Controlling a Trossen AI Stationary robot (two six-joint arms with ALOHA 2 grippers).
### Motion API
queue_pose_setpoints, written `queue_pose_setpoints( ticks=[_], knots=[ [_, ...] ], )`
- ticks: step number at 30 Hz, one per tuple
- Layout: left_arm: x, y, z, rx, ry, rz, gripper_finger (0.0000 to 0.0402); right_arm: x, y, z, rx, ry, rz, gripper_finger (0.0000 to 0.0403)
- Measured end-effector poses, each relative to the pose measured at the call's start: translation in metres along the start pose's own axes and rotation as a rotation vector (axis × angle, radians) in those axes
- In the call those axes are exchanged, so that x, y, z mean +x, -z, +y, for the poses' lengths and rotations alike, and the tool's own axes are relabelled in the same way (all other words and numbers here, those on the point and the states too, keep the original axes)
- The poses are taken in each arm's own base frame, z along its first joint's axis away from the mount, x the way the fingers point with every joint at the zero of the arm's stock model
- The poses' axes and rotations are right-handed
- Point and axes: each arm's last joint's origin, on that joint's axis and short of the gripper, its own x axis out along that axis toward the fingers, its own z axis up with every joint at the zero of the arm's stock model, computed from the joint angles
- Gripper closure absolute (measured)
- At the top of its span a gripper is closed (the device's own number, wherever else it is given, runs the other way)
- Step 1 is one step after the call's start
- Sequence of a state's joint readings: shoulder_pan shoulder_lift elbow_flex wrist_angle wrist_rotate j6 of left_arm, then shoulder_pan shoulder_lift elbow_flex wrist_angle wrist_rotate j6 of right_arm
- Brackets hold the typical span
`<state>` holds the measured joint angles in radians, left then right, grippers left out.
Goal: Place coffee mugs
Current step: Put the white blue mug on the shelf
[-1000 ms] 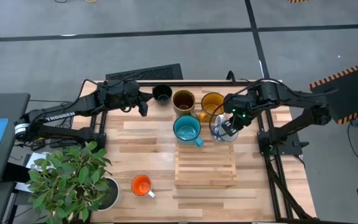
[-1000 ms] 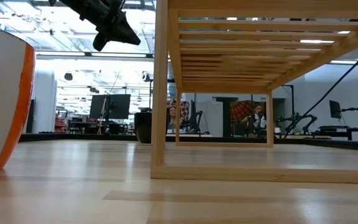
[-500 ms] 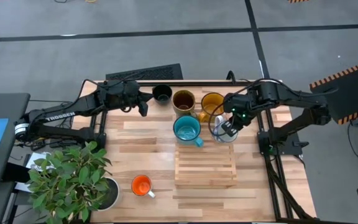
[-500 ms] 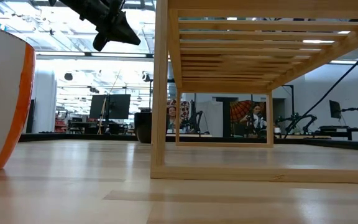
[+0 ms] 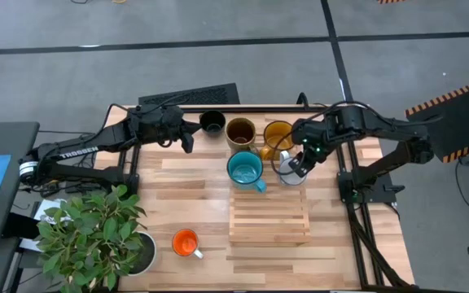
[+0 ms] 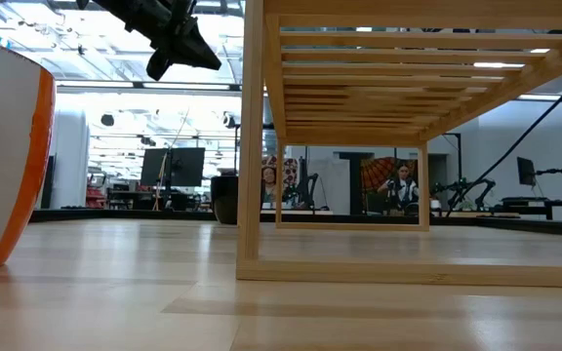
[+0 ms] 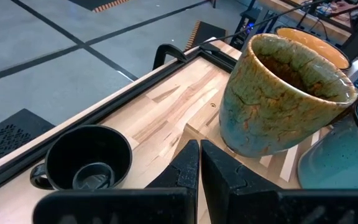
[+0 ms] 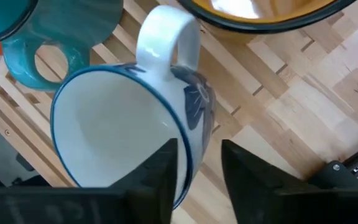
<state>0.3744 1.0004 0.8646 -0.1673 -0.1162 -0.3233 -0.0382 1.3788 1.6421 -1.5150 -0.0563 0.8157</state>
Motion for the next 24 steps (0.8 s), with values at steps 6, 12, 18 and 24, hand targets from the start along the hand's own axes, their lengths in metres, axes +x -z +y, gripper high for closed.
queue_pose_setpoints(
  ticks=[6,12,18,24],
  knots=[
    [0.000,0.000,0.000,0.000,0.000,0.000,0.0401,-0.004,-0.003,-0.006,-0.005,-0.006,-0.020,0.0205],
    [0.000,0.000,0.000,0.000,-0.002,0.000,0.0401,-0.016,0.001,-0.015,-0.011,-0.036,-0.059,0.0191],
    [0.000,0.000,0.001,0.000,-0.023,-0.007,0.0401,-0.018,0.003,-0.015,0.008,-0.062,-0.049,0.0195],
    [0.000,0.000,0.001,-0.005,-0.025,-0.008,0.0401,-0.013,-0.003,-0.006,-0.045,-0.092,-0.078,0.0195]
  ],
)
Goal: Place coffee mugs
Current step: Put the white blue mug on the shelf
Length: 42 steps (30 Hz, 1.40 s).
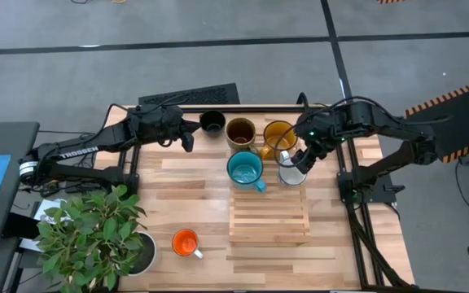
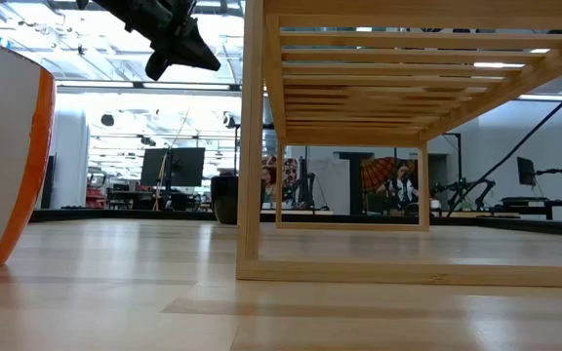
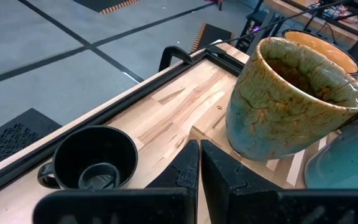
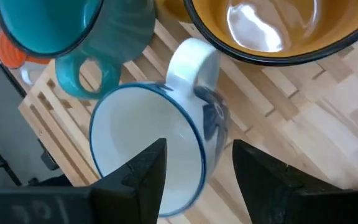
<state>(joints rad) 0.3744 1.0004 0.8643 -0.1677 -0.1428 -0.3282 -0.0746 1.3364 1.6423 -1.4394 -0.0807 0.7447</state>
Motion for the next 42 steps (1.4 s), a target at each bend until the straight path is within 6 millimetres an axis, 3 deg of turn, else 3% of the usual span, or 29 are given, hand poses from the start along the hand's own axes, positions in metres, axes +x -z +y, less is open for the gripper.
queue_pose_setpoints(
  ticks=[18,22,27,35,42],
  knots=[
    [0.000,0.002,0.001,-0.005,-0.008,0.023,0.0401,-0.014,-0.010,0.002,-0.056,-0.072,-0.147,0.0201],
    [0.000,0.003,0.001,-0.005,-0.010,0.028,0.0401,-0.011,-0.013,0.000,-0.015,-0.060,-0.139,0.0247],
    [0.000,0.003,0.001,-0.012,-0.010,0.028,0.0401,-0.001,-0.020,0.000,-0.011,0.021,-0.145,0.0378],
    [0.000,0.003,0.001,-0.013,-0.010,0.029,0.0401,0.005,-0.019,-0.004,-0.003,0.116,-0.101,0.0386],
    [0.000,0.003,0.001,-0.013,-0.012,0.028,0.0401,0.005,-0.020,-0.001,-0.010,0.094,-0.123,0.0386]
  ],
)
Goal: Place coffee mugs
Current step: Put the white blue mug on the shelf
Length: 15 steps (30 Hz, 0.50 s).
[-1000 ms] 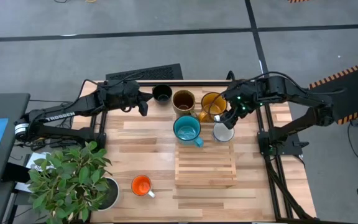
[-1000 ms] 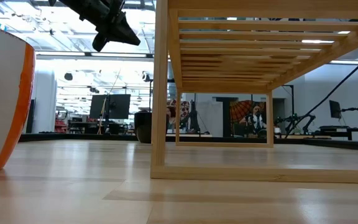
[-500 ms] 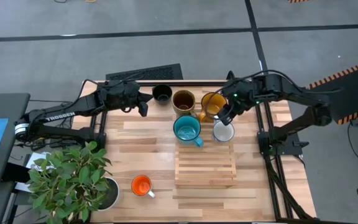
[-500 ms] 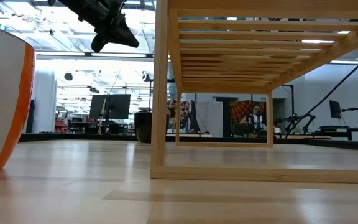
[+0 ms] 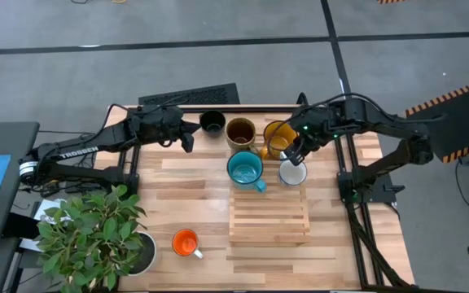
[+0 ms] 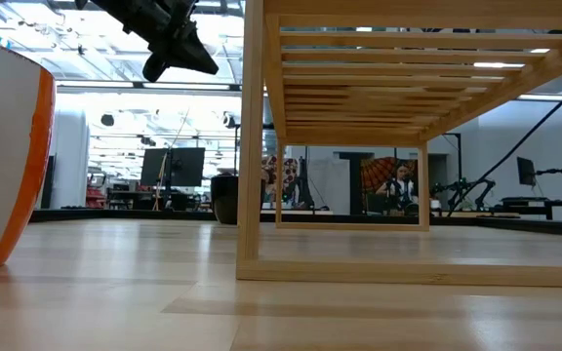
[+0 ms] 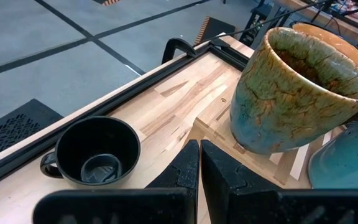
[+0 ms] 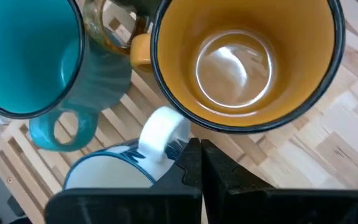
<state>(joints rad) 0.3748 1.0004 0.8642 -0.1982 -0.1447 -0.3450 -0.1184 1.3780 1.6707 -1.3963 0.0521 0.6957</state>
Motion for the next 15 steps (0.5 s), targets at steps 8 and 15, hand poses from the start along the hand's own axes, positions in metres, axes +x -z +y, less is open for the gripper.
queue_pose_setpoints(
  ticks=[8,15],
  knots=[
    [0.000,0.000,0.000,0.000,-0.001,0.000,0.0401,0.016,-0.006,0.006,-0.045,0.029,0.037,0.0386],
    [0.000,0.002,0.001,0.003,-0.007,0.017,0.0401,0.020,-0.009,0.009,-0.055,0.016,0.026,0.0385]
  ],
)
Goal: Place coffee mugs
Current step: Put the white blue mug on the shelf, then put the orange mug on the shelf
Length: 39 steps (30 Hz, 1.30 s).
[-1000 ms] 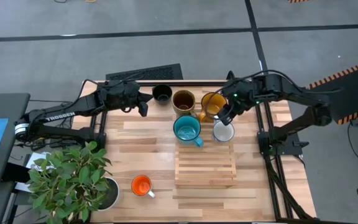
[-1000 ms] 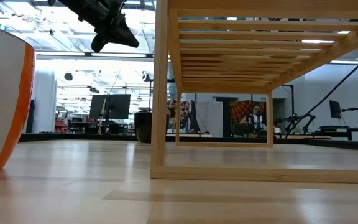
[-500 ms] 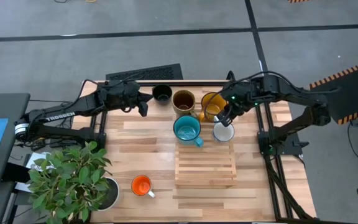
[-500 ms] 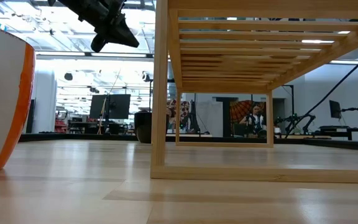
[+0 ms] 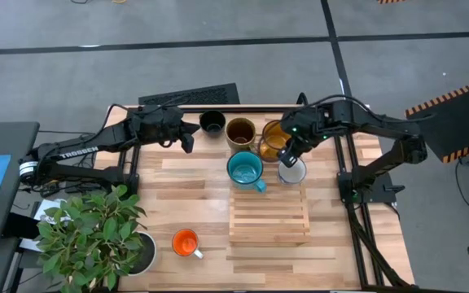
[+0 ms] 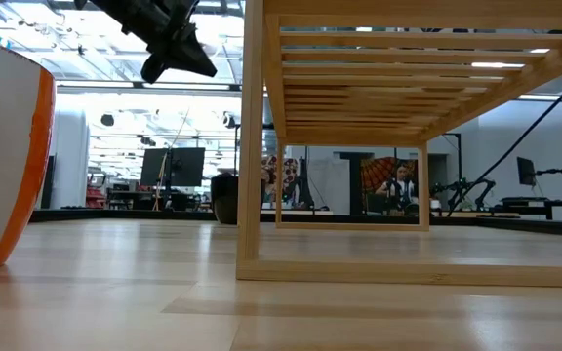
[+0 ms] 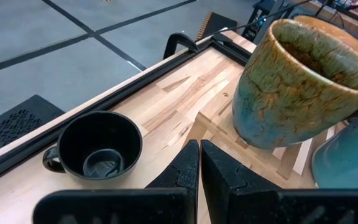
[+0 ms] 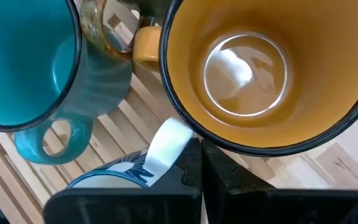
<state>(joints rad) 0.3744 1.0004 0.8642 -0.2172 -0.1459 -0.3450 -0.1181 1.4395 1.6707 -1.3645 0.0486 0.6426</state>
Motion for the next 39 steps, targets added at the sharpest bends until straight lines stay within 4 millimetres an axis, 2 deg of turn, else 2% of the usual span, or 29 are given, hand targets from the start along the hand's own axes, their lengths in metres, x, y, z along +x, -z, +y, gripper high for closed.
queue_pose_setpoints(
  ticks=[21,30,39],
  knots=[
    [0.000,0.000,0.000,0.000,-0.002,0.003,0.0401,-0.002,-0.003,0.005,-0.058,-0.095,-0.008,0.0385],
    [0.000,0.000,0.000,0.000,-0.002,0.002,0.0401,-0.043,-0.008,0.006,-0.096,-0.181,-0.139,0.0378],
    [0.000,0.000,0.000,0.000,-0.001,0.001,0.0401,-0.073,0.008,-0.007,-0.109,-0.200,-0.230,0.0368]
  ],
)
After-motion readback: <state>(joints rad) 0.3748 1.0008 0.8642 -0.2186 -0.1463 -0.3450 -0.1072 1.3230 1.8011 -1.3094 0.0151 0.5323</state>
